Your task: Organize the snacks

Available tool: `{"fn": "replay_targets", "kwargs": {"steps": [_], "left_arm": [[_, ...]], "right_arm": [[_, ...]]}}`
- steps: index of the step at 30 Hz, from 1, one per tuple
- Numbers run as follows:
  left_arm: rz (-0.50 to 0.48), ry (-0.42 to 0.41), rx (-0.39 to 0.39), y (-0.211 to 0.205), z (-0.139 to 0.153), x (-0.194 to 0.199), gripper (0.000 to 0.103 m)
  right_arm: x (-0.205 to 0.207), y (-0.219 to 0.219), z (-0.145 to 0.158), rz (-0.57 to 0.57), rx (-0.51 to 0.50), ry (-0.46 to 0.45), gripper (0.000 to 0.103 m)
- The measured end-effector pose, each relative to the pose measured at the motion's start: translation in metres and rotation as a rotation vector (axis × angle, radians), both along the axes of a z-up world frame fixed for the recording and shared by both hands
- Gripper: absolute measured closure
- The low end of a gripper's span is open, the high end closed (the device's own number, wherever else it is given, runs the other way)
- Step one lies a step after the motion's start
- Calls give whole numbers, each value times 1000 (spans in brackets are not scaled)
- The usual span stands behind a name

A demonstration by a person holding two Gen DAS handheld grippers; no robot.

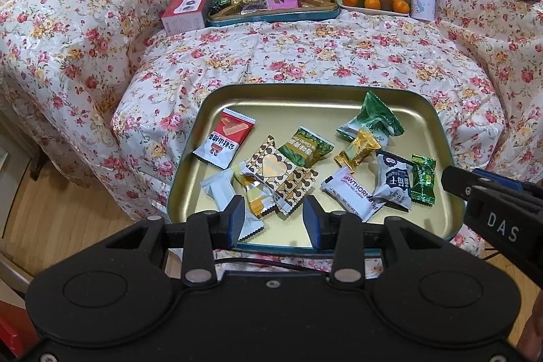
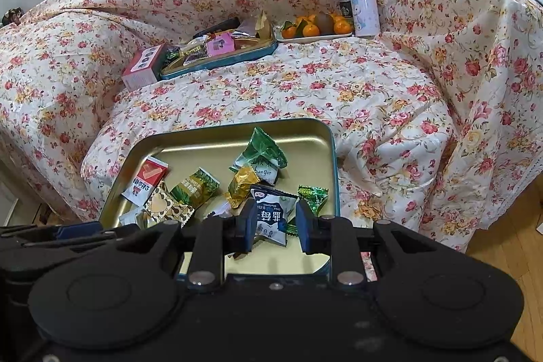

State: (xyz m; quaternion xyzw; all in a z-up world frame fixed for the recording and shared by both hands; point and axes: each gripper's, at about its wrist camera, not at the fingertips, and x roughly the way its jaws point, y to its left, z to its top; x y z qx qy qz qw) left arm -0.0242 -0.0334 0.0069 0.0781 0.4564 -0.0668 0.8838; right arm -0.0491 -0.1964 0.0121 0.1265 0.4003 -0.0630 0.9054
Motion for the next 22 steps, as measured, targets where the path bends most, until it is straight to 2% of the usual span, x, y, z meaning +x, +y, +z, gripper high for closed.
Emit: {"fn": "replay_targets", "kwargs": {"steps": [22], "left_arm": [[-5, 6, -6, 0, -3, 0, 55]], "right_arm": [[3, -1, -2, 29, -10, 18, 76]]}}
